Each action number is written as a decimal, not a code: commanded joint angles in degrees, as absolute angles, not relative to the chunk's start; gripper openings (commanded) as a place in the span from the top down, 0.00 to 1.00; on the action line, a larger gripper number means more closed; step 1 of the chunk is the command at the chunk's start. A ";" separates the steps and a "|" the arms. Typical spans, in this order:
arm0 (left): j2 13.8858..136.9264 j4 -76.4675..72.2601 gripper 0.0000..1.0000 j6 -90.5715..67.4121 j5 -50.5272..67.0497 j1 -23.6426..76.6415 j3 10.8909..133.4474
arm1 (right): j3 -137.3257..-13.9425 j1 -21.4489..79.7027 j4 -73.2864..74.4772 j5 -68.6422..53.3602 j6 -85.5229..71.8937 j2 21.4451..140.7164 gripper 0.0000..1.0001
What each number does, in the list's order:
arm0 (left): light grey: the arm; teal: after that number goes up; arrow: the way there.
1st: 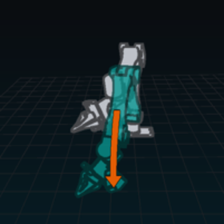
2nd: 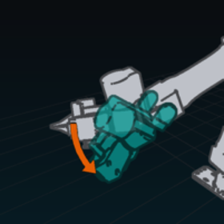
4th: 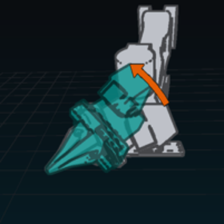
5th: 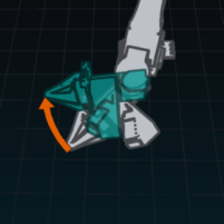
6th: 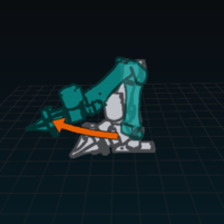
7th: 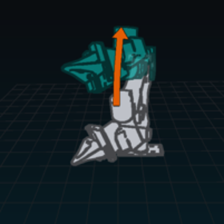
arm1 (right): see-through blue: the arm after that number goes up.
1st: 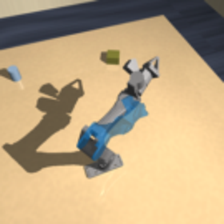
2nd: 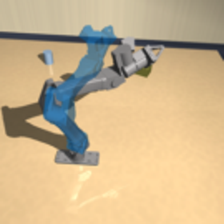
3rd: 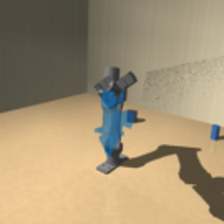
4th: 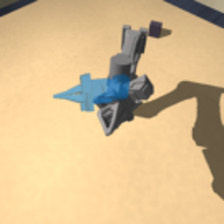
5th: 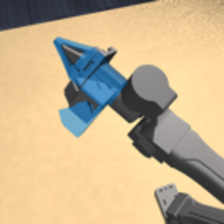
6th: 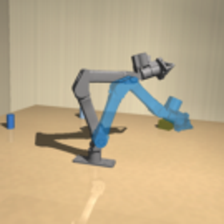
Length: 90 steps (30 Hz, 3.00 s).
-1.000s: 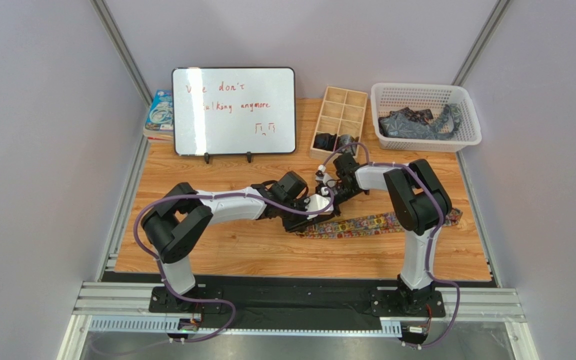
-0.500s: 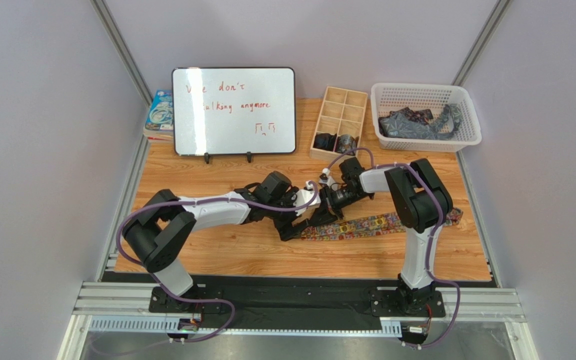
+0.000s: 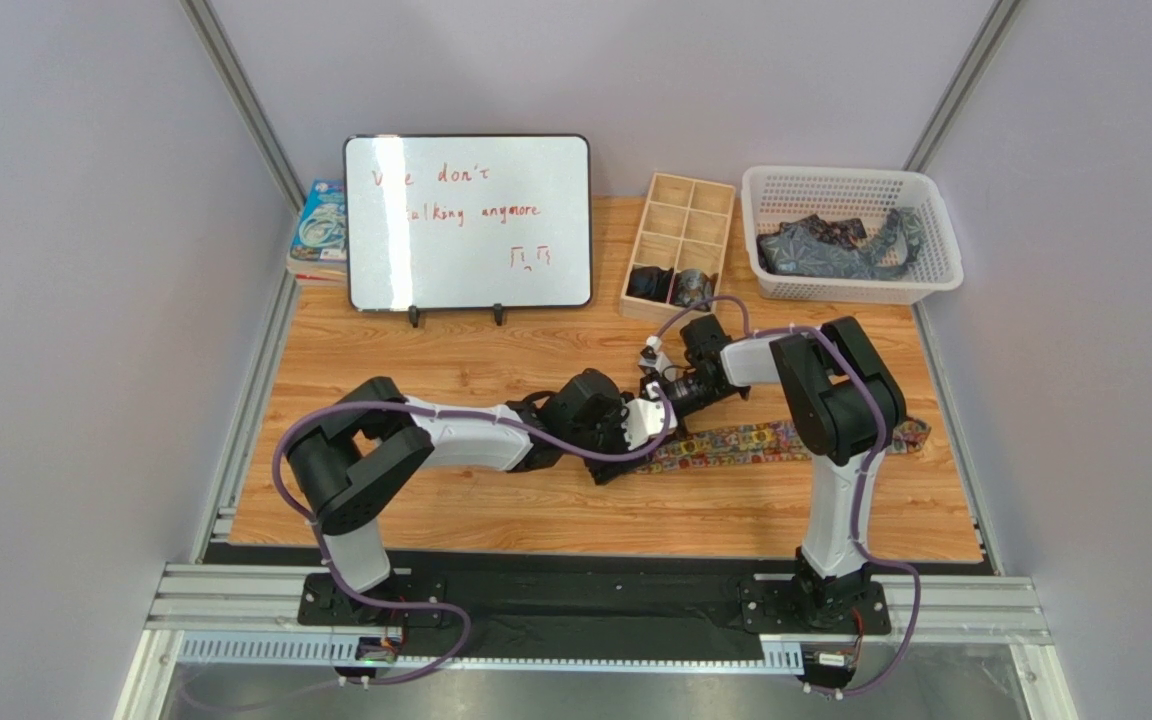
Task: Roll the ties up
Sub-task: Roll the tie at the center of the board.
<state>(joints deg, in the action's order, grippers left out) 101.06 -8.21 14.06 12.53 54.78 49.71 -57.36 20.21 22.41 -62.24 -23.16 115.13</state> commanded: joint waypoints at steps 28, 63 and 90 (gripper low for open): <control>98.36 1.23 0.39 20.57 11.06 52.47 48.43 | -57.92 13.71 32.78 -43.86 -16.70 114.87 1.00; 103.19 -13.80 0.60 13.71 30.05 48.16 54.67 | -60.03 19.33 32.52 -33.66 -16.43 120.58 1.00; 94.30 -8.61 0.48 17.23 30.76 45.70 48.16 | -59.77 19.51 28.83 -36.21 -20.83 120.50 1.00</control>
<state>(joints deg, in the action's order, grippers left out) 96.57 -7.55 15.09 29.47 45.84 48.56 -62.54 18.41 32.77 -49.65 -19.97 115.42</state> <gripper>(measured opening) 0.530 0.006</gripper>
